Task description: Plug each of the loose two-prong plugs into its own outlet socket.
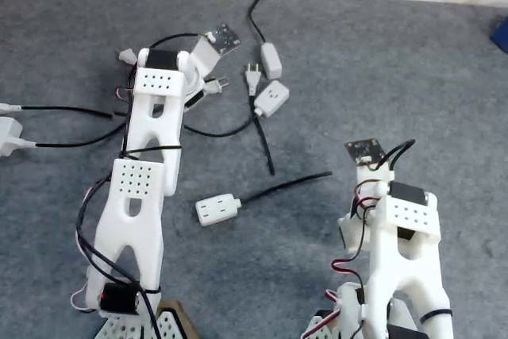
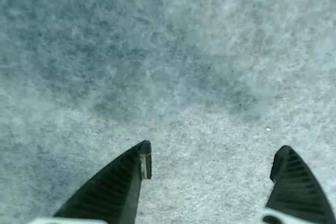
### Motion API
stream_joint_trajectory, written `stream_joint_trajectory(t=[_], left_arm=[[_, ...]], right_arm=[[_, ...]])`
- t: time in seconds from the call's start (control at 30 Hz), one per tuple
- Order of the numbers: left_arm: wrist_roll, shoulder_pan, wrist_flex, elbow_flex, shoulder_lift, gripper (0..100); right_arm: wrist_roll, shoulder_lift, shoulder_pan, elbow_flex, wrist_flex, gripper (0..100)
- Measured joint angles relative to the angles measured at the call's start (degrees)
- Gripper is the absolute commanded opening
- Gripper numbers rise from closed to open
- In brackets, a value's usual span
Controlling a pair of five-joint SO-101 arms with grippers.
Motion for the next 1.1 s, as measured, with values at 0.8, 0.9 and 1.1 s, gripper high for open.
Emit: stream_joint_trajectory(t=[0.8, 0.9, 1.1], left_arm=[[11.5, 3.6, 13.3, -2.2, -16.9, 3], [12.0, 7.9, 13.4, 4.4, -23.4, 3], [13.6, 17.6, 13.4, 22.4, -41.8, 3]], right_arm=[[0.0, 0.0, 0.0, 0.0, 0.0, 35.1], [0.1, 0.0, 0.0, 0.0, 0.0, 35.1], [0.1, 0.1, 9.3, -2.1, -0.6, 35.1]])
